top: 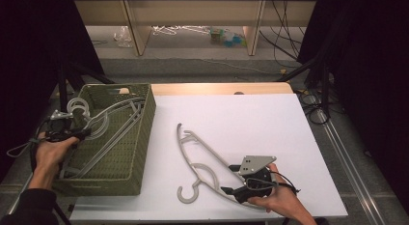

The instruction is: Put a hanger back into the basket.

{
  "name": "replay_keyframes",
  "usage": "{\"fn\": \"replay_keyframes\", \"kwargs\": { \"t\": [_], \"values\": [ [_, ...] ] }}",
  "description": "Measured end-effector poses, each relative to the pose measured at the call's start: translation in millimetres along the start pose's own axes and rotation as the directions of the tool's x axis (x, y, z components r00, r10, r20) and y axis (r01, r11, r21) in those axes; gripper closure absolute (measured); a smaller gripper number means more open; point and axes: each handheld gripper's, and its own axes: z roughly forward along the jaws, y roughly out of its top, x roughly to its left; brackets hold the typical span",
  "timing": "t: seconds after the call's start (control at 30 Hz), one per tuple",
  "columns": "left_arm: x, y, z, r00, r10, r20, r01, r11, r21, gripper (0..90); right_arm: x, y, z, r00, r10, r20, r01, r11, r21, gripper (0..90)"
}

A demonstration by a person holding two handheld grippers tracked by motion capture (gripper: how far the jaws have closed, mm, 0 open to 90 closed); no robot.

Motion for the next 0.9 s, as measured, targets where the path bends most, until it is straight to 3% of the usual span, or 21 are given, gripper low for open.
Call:
{"fn": "replay_keyframes", "kwargs": {
  "t": [0.03, 0.07, 0.1, 0.13, 0.17, 0.2, 0.27, 0.3, 0.37, 0.43, 0.6, 0.83, 0.9],
  "values": [
    [2.8, 0.7, 1.9, 0.9994, 0.035, -0.003, -0.035, 0.9993, -0.012, 67.7, 0.0, 0.1, 0.1, 1.0, 0.001, -0.001, -0.001, 1.0, 0.001, 29.5],
    [-1.0, -1.3, 0.2, 0.9985, -0.021, -0.05, 0.021, 0.9997, 0.013, 67.3, 0.2, 0.0, 0.1, 1.0, 0.002, -0.003, -0.002, 1.0, 0.001, 29.5],
    [1.9, -1.5, 1.6, 0.9989, 0.019, -0.043, -0.018, 0.9997, 0.014, 66.7, 0.1, 0.0, -0.4, 1.0, 0.002, -0.005, -0.002, 1.0, 0.008, 29.5],
    [0.9, -3.4, 0.4, 0.9982, -0.014, -0.058, 0.015, 0.9996, 0.026, 66.3, 0.2, -0.3, 0.2, 1.0, 0.003, -0.003, -0.003, 1.0, 0.004, 29.5],
    [3.5, -4.2, 1.3, 0.9994, -0.005, -0.033, 0.005, 0.9999, 0.012, 66.4, 0.2, -0.4, 0.6, 1.0, 0.002, 0.0, -0.002, 1.0, 0.0, 29.5],
    [3.8, -5.2, 1.6, 0.9996, -0.022, -0.02, 0.022, 0.9997, -0.002, 66.6, 0.2, -0.2, 0.8, 1.0, 0.003, -0.001, -0.003, 1.0, 0.002, 29.5],
    [2.6, -5.6, -1.4, 0.9988, -0.043, -0.023, 0.043, 0.999, -0.01, 65.6, 0.4, -0.2, 1.1, 1.0, 0.005, -0.003, -0.005, 1.0, 0.003, 29.5],
    [3.7, -4.7, -2.7, 0.9996, -0.024, -0.016, 0.024, 0.9995, -0.02, 64.9, 0.1, -0.2, 0.8, 1.0, 0.005, -0.008, -0.005, 1.0, 0.011, 29.5],
    [1.0, -4.0, -6.7, 0.9974, -0.065, -0.029, 0.064, 0.9971, -0.041, 63.0, -0.2, -0.4, 1.4, 1.0, 0.005, -0.009, -0.004, 1.0, 0.011, 29.5],
    [-0.5, -2.5, -11.6, 0.9972, -0.073, -0.014, 0.072, 0.9953, -0.065, 62.2, 0.1, -0.1, 1.5, 0.9999, 0.004, -0.01, -0.004, 1.0, 0.011, 29.5],
    [-17.0, 0.4, -31.9, 0.9939, -0.109, 0.013, 0.11, 0.983, -0.147, 54.5, -0.1, -0.3, 1.8, 0.9999, 0.007, -0.01, -0.007, 1.0, 0.01, 29.4],
    [-50.5, -3.5, -66.1, 0.992, -0.073, 0.104, 0.096, 0.966, -0.24, 39.2, 1.1, -0.6, 3.4, 0.9999, 0.007, -0.008, -0.007, 1.0, 0.007, 28.5],
    [-63.5, -7.0, -72.8, 0.9869, -0.062, 0.149, 0.103, 0.9527, -0.286, 36.4, 1.3, -0.8, 3.9, 0.9998, 0.014, -0.01, -0.014, 1.0, 0.017, 26.7]
  ]
}}
